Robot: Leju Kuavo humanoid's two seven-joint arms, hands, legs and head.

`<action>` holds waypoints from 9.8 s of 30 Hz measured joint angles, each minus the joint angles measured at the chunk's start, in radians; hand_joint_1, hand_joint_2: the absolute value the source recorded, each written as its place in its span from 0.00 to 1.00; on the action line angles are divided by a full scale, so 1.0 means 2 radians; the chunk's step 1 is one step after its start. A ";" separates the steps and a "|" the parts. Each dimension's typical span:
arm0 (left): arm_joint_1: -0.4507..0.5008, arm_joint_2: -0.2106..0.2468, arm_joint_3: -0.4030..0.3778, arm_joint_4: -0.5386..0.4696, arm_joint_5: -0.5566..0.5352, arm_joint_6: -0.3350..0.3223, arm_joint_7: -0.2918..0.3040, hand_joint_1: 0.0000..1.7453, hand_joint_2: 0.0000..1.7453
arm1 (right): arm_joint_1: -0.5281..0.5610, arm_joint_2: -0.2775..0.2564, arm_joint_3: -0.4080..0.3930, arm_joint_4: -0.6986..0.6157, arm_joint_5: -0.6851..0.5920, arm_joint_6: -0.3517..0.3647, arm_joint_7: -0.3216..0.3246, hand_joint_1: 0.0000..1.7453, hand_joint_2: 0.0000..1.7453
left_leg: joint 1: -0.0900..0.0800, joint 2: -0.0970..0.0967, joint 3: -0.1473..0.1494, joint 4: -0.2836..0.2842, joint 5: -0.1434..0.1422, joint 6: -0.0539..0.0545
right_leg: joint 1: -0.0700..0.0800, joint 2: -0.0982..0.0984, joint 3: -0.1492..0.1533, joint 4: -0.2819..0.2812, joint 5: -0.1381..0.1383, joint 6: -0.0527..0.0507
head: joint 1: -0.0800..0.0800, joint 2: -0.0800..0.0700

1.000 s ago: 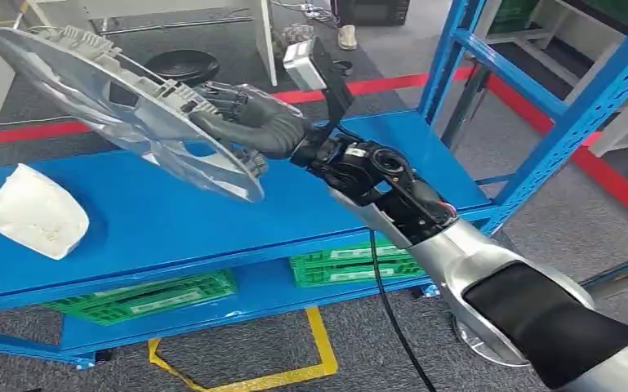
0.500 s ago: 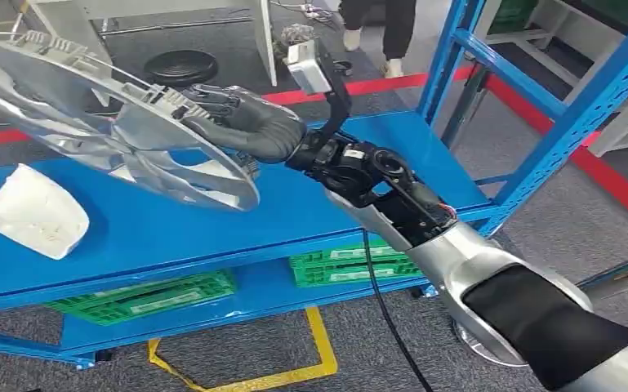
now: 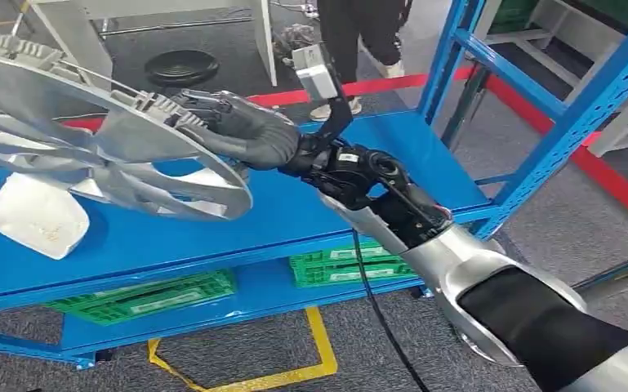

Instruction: Take the parts from the cabinet and place them on the table.

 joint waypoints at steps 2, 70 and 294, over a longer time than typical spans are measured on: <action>0.000 0.000 0.000 0.000 0.000 0.000 0.000 0.00 1.00 | 0.001 0.001 0.000 0.002 0.002 0.002 -0.002 1.00 1.00 | 0.000 0.000 0.000 0.000 0.000 0.000 | 0.000 0.000 0.000 0.000 0.000 0.000 | 0.000 0.000; -0.009 -0.001 0.000 0.000 -0.014 0.001 0.007 0.00 1.00 | 0.033 -0.002 -0.005 0.000 0.026 -0.018 -0.002 1.00 1.00 | 0.004 -0.018 -0.031 0.010 0.020 0.000 | -0.003 0.014 -0.004 0.018 -0.012 0.003 | 0.011 0.000; -0.009 -0.004 -0.001 0.001 -0.002 0.027 -0.021 0.00 1.00 | 0.058 -0.003 0.000 -0.030 0.015 0.048 0.019 1.00 1.00 | 0.011 -0.002 -0.114 0.167 -0.040 -0.025 | -0.001 -0.013 0.016 -0.010 -0.004 -0.012 | 0.000 0.000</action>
